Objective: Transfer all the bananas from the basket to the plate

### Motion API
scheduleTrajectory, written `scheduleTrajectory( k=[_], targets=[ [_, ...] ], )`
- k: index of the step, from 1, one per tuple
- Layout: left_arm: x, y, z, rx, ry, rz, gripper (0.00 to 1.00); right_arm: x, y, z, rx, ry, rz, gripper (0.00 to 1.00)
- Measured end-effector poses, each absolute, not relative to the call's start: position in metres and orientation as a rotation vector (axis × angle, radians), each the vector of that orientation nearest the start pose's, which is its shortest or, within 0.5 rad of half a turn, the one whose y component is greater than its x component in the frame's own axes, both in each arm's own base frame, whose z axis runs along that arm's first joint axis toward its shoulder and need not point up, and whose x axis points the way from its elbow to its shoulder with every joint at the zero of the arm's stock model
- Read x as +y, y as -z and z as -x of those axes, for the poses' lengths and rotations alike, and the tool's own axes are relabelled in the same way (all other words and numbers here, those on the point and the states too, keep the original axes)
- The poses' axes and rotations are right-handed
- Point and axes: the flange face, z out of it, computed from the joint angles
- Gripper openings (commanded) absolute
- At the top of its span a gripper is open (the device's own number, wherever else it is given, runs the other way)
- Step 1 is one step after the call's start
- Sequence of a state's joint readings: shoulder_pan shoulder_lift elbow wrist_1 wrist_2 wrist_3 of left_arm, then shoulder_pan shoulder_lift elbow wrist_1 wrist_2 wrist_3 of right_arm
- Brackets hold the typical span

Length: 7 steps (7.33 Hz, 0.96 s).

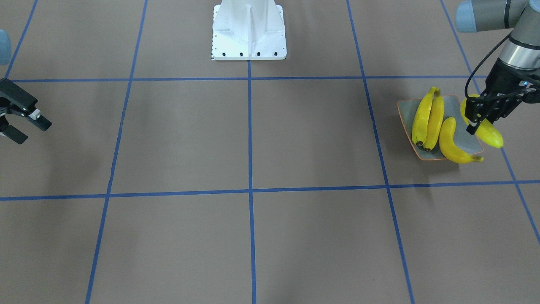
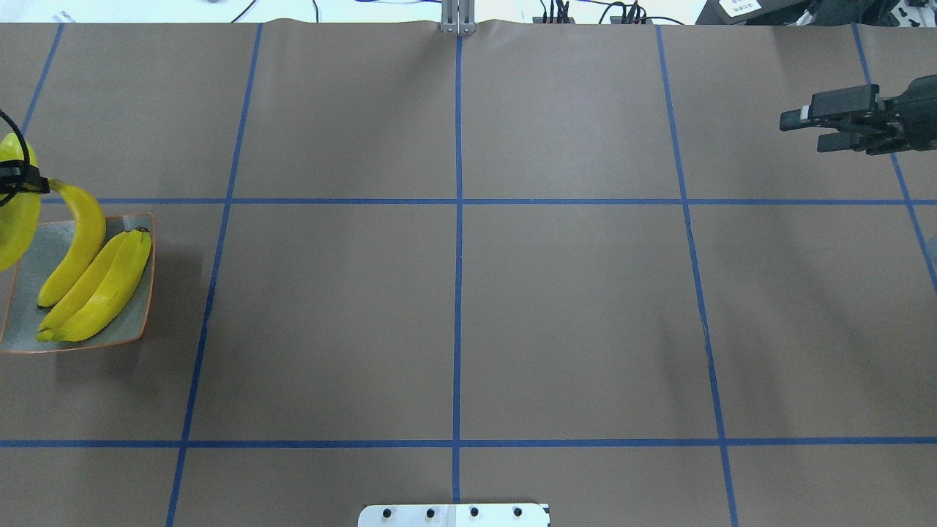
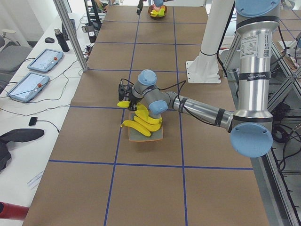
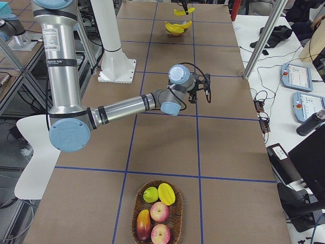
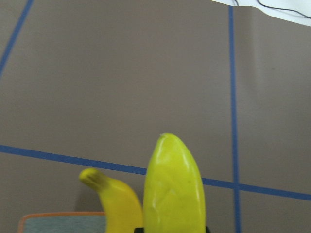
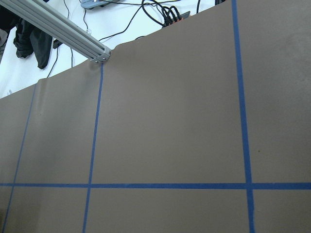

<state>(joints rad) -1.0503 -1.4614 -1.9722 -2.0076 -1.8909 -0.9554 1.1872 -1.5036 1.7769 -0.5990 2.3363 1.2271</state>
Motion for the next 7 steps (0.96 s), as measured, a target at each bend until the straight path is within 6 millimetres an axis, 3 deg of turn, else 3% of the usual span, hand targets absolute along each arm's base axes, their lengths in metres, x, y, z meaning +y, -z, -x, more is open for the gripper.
scheduleTrajectory(
  k=[3, 7],
  targets=[
    [-0.444, -0.502, -0.148, 0.551, 0.333, -0.219, 0.0, -0.493, -0.421, 0.128, -1.281, -0.25, -0.334, 1.0],
    [-0.453, -0.52, -0.196, 0.491, 0.457, -0.073, 0.0, -0.494, -0.423, 0.128, -1.279, -0.251, -0.331, 1.0]
  ],
)
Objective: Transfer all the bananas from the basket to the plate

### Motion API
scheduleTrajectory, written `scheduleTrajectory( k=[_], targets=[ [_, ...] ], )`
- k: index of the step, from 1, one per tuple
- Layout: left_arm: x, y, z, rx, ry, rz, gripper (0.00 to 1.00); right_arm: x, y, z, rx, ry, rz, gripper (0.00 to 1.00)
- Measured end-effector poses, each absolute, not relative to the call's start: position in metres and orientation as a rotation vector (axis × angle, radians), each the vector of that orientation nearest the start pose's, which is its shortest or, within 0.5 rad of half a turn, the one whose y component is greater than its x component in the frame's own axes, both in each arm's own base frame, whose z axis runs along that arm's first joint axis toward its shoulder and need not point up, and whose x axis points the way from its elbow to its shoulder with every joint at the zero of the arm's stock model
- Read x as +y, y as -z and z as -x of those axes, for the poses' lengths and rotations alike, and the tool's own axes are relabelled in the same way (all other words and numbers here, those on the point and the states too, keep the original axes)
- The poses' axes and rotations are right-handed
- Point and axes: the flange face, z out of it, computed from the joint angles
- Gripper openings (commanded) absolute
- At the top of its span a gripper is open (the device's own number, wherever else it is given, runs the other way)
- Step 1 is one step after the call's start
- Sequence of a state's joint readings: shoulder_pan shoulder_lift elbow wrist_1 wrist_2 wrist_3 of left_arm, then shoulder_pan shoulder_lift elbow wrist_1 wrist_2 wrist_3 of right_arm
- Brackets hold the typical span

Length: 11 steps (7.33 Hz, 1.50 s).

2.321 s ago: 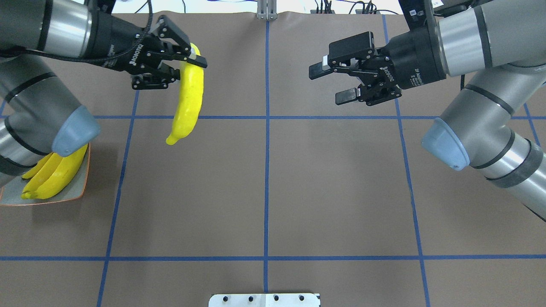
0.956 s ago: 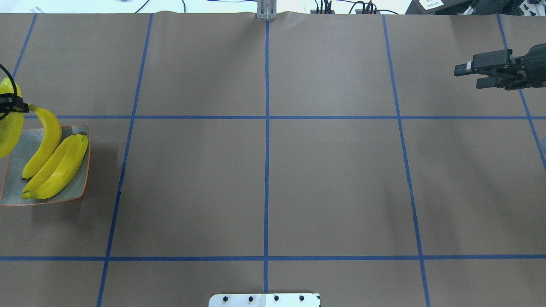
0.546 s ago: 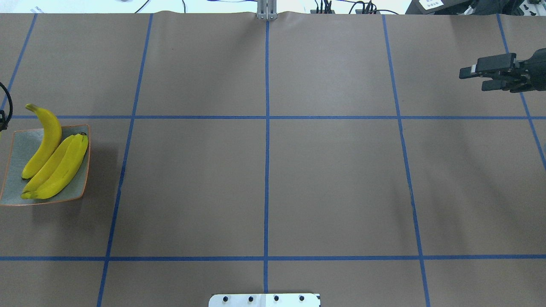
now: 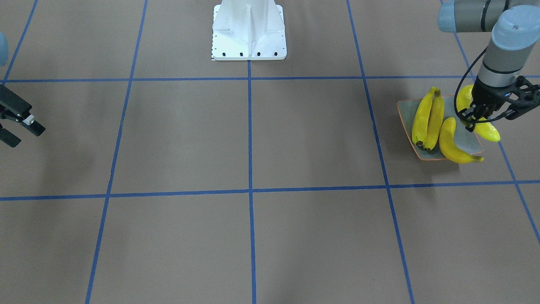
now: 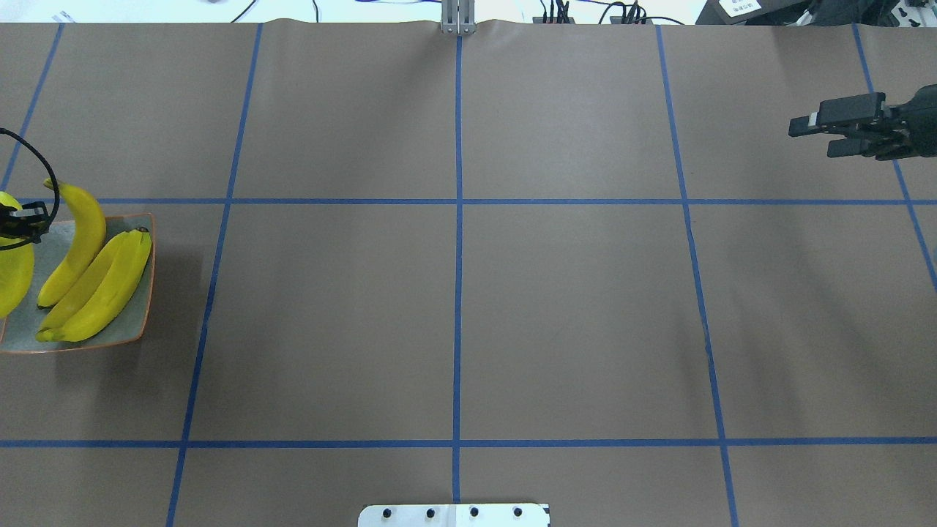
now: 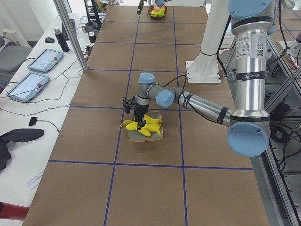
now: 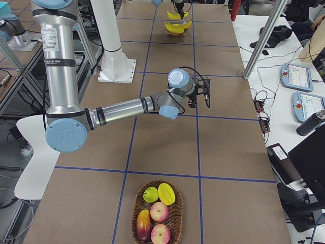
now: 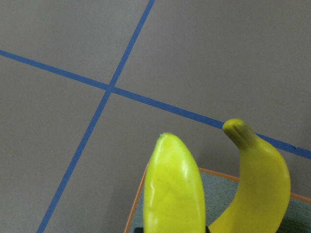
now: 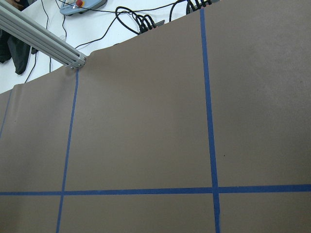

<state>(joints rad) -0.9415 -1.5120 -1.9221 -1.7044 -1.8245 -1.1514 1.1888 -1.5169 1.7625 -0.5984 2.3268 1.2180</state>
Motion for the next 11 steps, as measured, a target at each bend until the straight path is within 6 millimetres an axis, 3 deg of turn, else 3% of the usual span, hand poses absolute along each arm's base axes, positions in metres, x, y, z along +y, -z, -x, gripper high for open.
scheduleTrajectory(
  k=[2, 7, 9, 10, 11],
  targets=[
    [-0.453, -0.539, -0.206, 0.447, 0.408, -0.07, 0.0, -0.494, -0.422, 0.128, -1.28, -0.25, -0.332, 1.0],
    [-0.464, -0.546, -0.225, 0.428, 0.341, -0.077, 0.0, -0.494, -0.422, 0.127, -1.28, -0.251, -0.334, 1.0],
    [-0.465, -0.548, -0.224, 0.422, 0.308, -0.083, 0.5, -0.493, -0.42, 0.126, -1.282, -0.251, -0.338, 1.0],
    [-0.465, -0.549, -0.224, 0.42, 0.303, -0.083, 0.59, -0.494, -0.42, 0.126, -1.282, -0.252, -0.338, 1.0],
    [-0.465, -0.55, -0.225, 0.418, 0.303, -0.084, 0.62, -0.494, -0.42, 0.125, -1.282, -0.252, -0.338, 1.0]
  ],
)
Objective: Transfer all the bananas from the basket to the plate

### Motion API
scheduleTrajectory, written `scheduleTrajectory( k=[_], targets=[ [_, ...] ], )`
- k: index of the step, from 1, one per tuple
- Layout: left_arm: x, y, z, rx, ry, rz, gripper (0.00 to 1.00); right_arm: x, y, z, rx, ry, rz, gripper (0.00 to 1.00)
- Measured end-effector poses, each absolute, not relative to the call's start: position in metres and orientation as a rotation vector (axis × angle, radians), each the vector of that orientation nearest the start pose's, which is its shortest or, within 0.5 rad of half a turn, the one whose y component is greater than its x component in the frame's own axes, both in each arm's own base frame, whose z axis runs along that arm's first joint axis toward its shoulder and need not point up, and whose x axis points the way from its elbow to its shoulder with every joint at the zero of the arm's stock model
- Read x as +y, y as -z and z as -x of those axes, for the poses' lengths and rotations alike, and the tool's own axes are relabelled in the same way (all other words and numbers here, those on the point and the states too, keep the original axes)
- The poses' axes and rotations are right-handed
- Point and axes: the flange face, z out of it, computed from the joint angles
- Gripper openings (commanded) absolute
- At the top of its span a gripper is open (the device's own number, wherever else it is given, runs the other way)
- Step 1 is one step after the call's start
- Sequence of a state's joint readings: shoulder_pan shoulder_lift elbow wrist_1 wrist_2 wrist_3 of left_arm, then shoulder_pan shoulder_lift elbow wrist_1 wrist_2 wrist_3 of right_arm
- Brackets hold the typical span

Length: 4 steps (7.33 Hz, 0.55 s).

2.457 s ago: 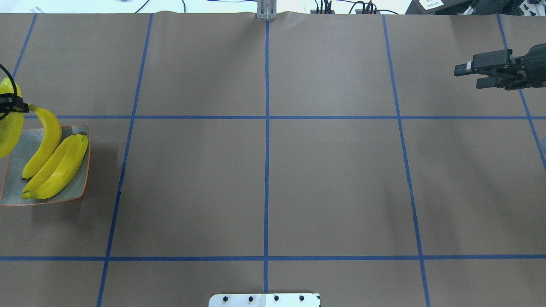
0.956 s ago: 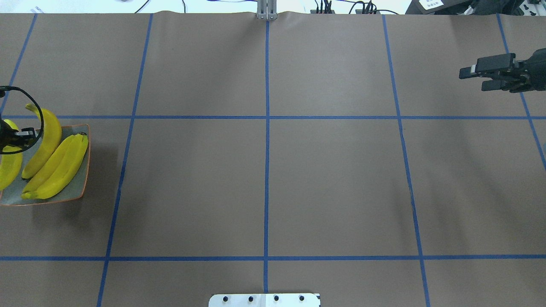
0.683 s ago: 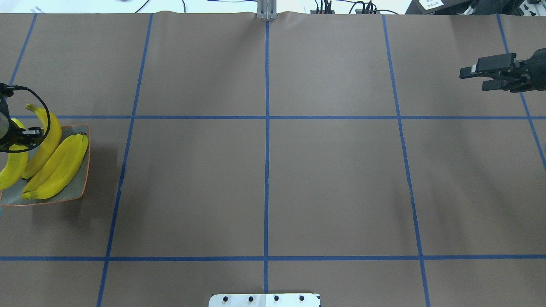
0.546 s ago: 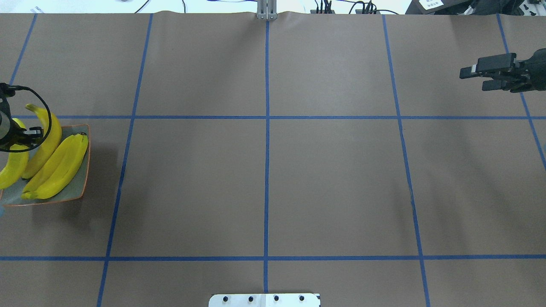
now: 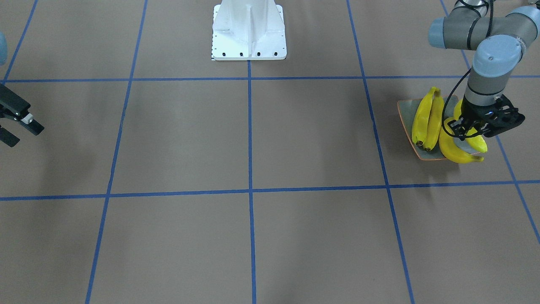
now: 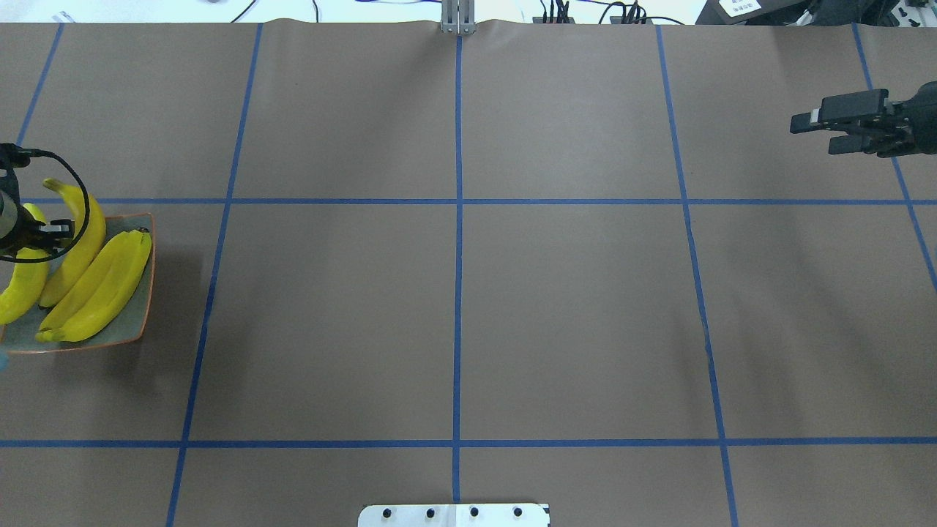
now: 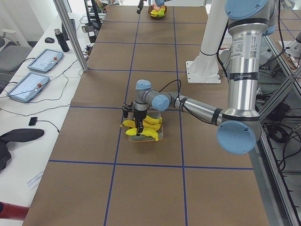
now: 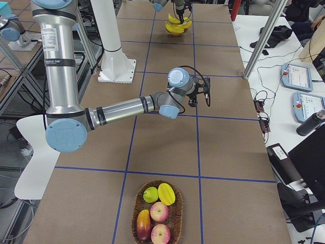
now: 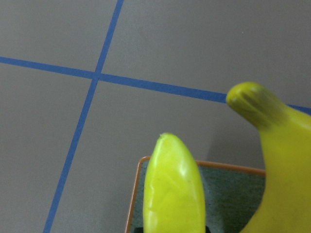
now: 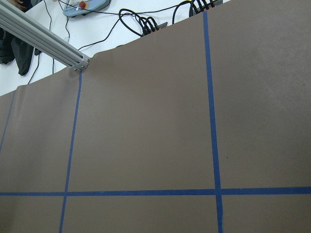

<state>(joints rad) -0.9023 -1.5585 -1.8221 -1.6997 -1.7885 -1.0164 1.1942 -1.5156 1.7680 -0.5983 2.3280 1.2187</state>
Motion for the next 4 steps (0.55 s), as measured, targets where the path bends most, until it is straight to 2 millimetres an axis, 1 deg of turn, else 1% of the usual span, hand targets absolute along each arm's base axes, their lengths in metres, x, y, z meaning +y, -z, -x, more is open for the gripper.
scheduleTrajectory(
  k=[2, 3, 4],
  targets=[
    [-0.4648, -0.5499, -0.2247, 0.417, 0.303, -0.083, 0.67, -0.4933, -0.4186, 0.1234, -1.284, -0.253, -0.339, 1.0],
    [-0.4652, -0.5489, -0.2251, 0.418, 0.303, -0.084, 0.77, -0.4928, -0.4185, 0.1217, -1.285, -0.254, -0.339, 1.0],
    [-0.4654, -0.5454, -0.2252, 0.423, 0.3, -0.088, 0.78, -0.4925, -0.4191, 0.1202, -1.285, -0.256, -0.34, 1.0]
  ],
)
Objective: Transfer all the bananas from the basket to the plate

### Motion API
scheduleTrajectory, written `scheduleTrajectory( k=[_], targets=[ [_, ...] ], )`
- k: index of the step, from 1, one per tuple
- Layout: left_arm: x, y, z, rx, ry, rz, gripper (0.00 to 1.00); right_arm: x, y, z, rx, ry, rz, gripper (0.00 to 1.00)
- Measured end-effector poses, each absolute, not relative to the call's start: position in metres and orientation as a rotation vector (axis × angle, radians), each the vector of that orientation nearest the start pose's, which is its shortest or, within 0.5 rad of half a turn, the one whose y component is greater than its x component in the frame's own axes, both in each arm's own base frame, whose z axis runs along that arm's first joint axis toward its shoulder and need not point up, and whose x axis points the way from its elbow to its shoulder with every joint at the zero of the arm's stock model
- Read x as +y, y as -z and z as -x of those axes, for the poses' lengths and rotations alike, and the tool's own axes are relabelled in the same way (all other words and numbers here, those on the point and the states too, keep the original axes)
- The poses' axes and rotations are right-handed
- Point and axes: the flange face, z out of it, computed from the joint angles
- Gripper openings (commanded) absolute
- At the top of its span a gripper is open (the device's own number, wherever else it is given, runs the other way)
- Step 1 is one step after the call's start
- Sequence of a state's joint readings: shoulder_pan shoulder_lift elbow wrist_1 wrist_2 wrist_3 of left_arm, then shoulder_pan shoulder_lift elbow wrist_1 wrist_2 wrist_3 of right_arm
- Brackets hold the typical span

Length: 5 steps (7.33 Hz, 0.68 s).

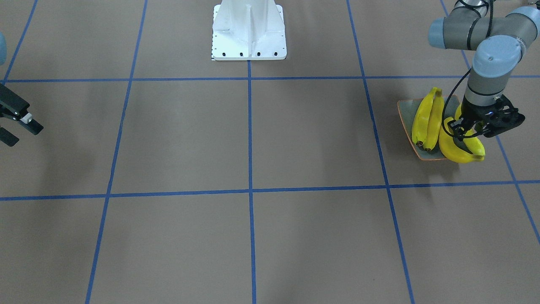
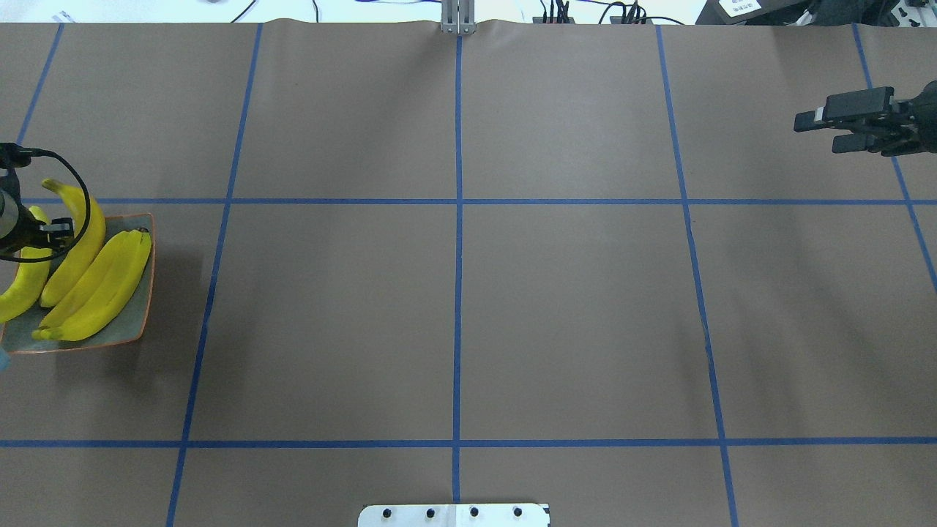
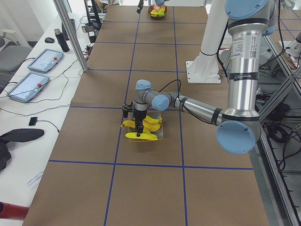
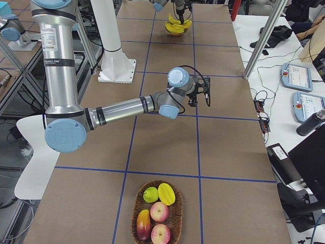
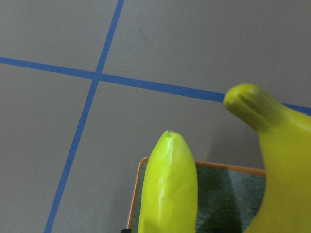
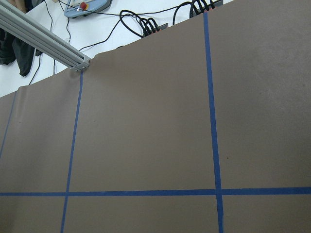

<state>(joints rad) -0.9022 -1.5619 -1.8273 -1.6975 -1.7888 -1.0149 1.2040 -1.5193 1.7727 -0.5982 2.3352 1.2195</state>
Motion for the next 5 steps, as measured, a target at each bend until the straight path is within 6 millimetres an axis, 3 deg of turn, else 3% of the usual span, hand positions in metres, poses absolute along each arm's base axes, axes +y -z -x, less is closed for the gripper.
scheduleTrajectory(
  k=[2, 5],
  targets=[
    [-0.463, -0.521, -0.222, 0.452, 0.294, -0.109, 0.78, -0.493, -0.42, 0.119, -1.282, -0.261, -0.342, 1.0],
    [-0.446, -0.454, -0.207, 0.49, 0.257, -0.141, 0.81, -0.489, -0.429, 0.115, -1.272, -0.27, -0.336, 1.0]
  ],
)
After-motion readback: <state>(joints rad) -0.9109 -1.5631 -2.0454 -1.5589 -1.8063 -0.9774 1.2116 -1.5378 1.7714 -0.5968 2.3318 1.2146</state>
